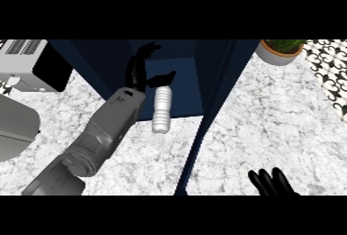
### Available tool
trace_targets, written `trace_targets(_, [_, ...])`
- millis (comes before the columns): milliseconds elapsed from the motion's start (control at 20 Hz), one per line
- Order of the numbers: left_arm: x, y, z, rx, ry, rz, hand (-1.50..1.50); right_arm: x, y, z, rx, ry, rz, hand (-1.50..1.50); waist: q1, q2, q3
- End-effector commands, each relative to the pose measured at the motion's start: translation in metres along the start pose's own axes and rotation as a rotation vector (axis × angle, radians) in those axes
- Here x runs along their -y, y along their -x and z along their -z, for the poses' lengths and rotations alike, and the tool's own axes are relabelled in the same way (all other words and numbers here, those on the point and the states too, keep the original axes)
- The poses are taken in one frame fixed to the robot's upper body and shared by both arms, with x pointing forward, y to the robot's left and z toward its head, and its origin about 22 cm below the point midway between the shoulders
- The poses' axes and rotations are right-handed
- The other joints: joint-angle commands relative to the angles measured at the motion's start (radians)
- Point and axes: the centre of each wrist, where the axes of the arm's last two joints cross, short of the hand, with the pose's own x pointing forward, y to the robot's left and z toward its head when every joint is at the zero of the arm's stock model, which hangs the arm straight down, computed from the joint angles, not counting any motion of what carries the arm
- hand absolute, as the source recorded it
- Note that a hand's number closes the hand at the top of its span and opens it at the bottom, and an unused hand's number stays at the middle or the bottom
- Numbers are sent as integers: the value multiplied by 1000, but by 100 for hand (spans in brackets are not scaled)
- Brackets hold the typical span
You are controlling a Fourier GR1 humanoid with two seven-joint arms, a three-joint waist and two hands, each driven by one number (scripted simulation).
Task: Pick up the bottled water, place it into the cabinet and close the cabinet
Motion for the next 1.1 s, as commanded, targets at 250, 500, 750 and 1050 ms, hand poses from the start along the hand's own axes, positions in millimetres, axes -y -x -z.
trace_targets(250, [2,3,-3,-9,-36,58,-150,4,-17,-6,9,-14,11,-150,-1,1,0])
trace_targets(500, [-3,2,1,15,-14,-19,-150,-2,-15,-8,11,-29,21,-150,-5,0,-1])
trace_targets(750, [6,-8,-2,156,77,-213,150,-4,-11,-9,9,-23,29,-150,4,-4,-2])
trace_targets(1050, [1,-17,4,244,158,-452,150,4,-25,-9,2,-4,8,-150,36,-16,-1])
